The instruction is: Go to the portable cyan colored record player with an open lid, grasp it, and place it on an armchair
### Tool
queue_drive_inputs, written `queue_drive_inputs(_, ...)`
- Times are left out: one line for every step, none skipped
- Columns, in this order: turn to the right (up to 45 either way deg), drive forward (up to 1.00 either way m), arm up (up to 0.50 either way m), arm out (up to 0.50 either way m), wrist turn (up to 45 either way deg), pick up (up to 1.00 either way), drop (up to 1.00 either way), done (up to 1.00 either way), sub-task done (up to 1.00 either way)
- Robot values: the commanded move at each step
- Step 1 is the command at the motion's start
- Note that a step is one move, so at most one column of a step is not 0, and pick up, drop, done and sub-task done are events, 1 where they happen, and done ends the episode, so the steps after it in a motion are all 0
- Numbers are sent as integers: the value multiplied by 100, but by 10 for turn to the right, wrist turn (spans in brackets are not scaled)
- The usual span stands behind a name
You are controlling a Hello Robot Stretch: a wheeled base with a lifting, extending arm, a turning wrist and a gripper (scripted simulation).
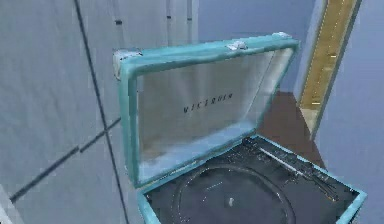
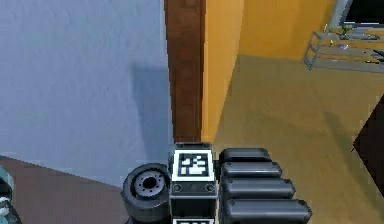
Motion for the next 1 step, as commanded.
queue_drive_inputs(270,0,0,0,0,0,0,0,0)
